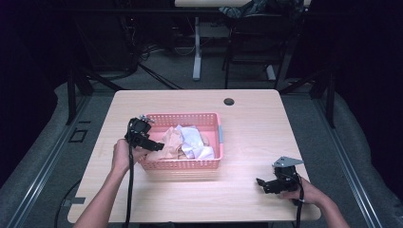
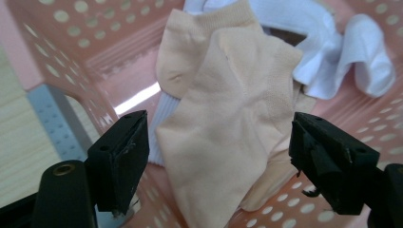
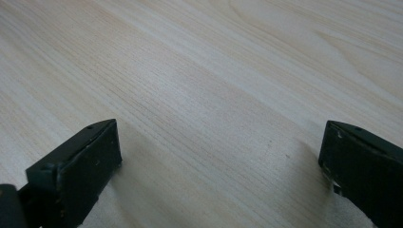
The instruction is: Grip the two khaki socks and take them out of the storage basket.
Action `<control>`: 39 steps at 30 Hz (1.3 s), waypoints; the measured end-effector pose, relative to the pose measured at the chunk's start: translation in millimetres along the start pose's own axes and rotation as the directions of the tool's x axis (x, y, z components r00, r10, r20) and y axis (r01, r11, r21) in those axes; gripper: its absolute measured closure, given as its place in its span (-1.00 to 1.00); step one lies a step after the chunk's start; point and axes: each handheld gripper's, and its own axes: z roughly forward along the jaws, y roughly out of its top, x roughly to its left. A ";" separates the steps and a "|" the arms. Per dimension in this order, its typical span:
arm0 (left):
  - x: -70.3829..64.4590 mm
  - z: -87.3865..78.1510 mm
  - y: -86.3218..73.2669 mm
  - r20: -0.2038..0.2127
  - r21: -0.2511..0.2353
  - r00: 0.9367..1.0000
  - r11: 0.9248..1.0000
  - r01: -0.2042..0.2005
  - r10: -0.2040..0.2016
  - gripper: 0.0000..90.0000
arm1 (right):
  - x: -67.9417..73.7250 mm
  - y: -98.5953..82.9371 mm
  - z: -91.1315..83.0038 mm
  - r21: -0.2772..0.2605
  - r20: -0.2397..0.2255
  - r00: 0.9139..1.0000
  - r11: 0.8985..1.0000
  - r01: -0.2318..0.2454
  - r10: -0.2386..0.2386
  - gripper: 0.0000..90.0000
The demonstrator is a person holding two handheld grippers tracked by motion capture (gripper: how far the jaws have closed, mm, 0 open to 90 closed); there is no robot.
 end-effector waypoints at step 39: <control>-14.5 21.8 12.1 -0.047 0.154 0.999 0.988 0.001 0.006 0.84 | 0.0 0.0 0.0 0.000 0.000 1.000 1.000 0.000 0.000 -1.00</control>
